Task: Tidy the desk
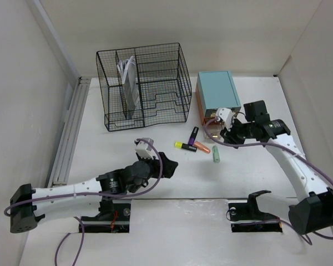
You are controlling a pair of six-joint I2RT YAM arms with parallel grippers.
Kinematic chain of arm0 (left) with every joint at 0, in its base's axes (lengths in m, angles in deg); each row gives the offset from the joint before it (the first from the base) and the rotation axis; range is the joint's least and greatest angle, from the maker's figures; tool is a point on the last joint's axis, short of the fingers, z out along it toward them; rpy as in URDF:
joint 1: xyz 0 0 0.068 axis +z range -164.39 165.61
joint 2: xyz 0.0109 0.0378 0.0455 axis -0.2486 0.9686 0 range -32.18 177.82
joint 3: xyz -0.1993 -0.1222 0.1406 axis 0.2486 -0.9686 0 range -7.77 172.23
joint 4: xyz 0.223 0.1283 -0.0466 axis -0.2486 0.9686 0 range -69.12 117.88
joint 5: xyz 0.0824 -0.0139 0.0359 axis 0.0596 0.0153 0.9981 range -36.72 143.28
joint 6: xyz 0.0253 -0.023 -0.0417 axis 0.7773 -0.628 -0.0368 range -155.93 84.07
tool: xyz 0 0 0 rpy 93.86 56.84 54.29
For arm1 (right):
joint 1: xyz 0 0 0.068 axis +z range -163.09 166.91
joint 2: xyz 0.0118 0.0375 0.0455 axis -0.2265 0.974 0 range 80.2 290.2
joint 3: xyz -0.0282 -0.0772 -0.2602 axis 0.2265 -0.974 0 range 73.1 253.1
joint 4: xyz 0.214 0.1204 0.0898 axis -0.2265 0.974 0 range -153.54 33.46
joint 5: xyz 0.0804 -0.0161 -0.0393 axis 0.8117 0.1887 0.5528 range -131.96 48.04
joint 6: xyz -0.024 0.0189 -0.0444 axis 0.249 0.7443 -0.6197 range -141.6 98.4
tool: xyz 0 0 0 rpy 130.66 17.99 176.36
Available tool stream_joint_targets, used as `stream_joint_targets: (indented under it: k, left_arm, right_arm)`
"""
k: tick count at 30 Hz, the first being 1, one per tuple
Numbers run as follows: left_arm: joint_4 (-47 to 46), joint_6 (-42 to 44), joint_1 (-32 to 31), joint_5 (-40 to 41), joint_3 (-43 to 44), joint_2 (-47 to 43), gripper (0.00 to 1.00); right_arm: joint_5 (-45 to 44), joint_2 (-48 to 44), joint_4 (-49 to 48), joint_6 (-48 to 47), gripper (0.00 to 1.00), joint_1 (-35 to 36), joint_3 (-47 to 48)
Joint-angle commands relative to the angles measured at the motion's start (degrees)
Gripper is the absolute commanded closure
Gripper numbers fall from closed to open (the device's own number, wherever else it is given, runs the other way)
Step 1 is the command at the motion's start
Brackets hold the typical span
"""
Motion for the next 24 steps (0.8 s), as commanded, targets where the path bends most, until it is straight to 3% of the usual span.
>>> stream_joint_targets:
  k: [1,3,7,15,17,18,20,24]
  left_arm:
    - [3.62,-2.22,-0.47,3.03,-1.39,-4.09,0.23]
    - [3.62,-2.83,-0.99,3.03,-2.88,-5.41,0.23]
    - [3.09,-2.84,-1.0,3.56,-4.11,-5.41,0.23]
    - [1.34,-2.84,-1.0,3.03,-5.26,-5.41,0.23]
    - [1.34,-2.31,-1.0,3.03,-5.26,-5.93,0.23]
    - [1.34,-1.79,-1.0,3.03,-5.26,-5.94,0.23]
    - [1.34,-1.78,-1.0,3.03,-5.26,-6.46,0.23]
    - [1.34,-1.78,-1.0,3.03,-5.87,-6.99,0.22]
  right_arm:
    - [-3.39,1.56,1.82,6.24,0.51,1.33,4.07]
    - [-6.1,4.96,3.12,7.48,0.37,2.2,7.48]
    - [-10.32,10.87,6.73,5.64,0.36,7.55,9.78]
    - [-13.94,16.5,5.94,-1.03,0.4,15.47,1.52]
    - [-13.94,14.5,5.94,-7.43,0.42,16.18,-0.41]
    - [-13.94,13.09,6.73,-10.33,0.49,16.79,-1.2]
    - [-13.94,6.97,7.35,-23.15,0.55,17.59,-4.1]
    - [-14.56,1.9,8.57,-41.89,0.52,15.06,-5.96]
